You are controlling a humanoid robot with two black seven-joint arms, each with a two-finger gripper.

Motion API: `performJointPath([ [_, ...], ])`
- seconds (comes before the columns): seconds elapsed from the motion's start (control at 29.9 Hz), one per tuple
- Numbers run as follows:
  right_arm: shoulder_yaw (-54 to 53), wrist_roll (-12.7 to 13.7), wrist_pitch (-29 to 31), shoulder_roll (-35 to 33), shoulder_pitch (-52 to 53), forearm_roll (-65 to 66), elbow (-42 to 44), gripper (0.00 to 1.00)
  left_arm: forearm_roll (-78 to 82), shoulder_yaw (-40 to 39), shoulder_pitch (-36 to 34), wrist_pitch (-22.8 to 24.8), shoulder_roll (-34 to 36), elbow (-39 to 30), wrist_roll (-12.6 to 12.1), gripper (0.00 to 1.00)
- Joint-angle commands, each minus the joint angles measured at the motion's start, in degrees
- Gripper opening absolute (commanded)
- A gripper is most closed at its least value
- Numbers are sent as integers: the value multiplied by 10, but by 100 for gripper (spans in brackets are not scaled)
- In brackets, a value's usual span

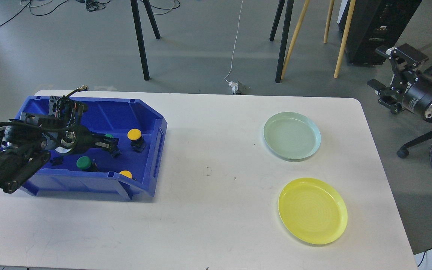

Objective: Pass button and place on color plate
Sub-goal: 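Lift the held button up out of the bin with the left gripper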

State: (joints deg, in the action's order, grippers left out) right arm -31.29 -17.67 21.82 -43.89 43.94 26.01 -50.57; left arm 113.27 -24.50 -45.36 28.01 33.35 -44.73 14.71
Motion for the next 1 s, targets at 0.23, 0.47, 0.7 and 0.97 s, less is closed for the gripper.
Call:
performJointPath([
  [0.23,0,1,-13,45,1,19,17,99,-66,-6,2,0,158,-153,2,16],
  [0.47,-1,1,-18,61,5,18,17,99,-171,-37,-5,0,231,-208,0,17],
  [0.7,-7,2,-19,65,8,13,12,99,-270,-99,-79,0,235,-207,0,17],
  [0.97,-24,4,-19,100,17,7,-8,99,-378,-106,-148,0,168,-214,-16,16],
])
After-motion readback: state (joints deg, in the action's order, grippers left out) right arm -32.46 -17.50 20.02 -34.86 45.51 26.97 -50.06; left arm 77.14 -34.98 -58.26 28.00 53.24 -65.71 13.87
